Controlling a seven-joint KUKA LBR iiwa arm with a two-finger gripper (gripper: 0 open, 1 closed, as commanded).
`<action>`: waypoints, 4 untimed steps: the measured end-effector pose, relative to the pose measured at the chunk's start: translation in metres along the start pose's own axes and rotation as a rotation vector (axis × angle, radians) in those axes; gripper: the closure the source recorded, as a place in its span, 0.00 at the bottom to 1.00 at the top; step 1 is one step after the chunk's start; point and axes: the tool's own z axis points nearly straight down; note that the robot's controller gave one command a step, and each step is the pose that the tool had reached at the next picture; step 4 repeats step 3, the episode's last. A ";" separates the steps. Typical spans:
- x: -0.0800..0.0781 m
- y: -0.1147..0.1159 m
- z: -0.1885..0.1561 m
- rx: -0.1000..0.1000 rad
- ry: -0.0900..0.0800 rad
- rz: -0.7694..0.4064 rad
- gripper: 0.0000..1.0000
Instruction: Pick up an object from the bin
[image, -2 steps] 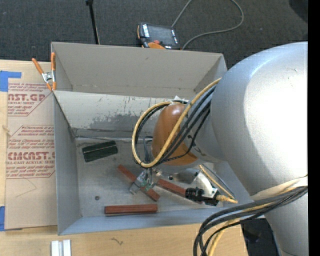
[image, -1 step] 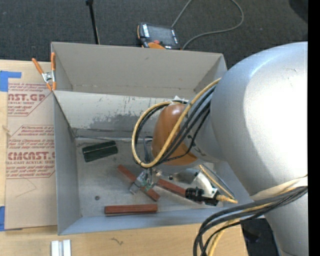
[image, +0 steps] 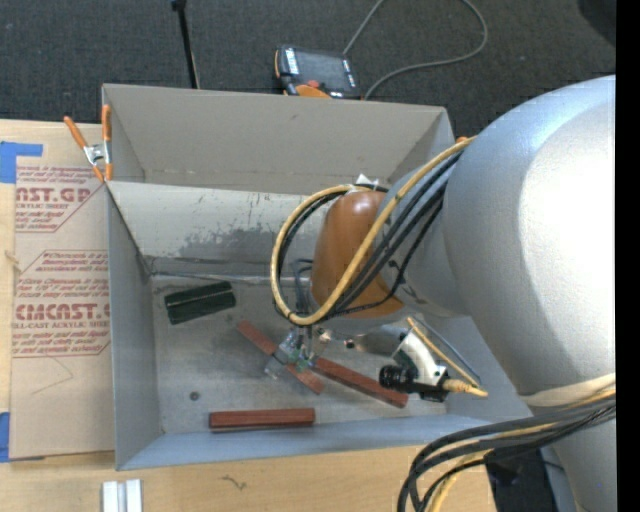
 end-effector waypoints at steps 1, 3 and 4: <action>0.000 0.001 -0.045 -0.001 -0.001 -0.001 1.00; 0.000 0.001 -0.058 0.002 0.001 -0.001 1.00; 0.000 0.001 -0.058 0.002 0.001 -0.001 1.00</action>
Offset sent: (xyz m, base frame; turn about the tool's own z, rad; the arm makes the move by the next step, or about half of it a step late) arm -0.0001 0.0002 0.0428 0.0000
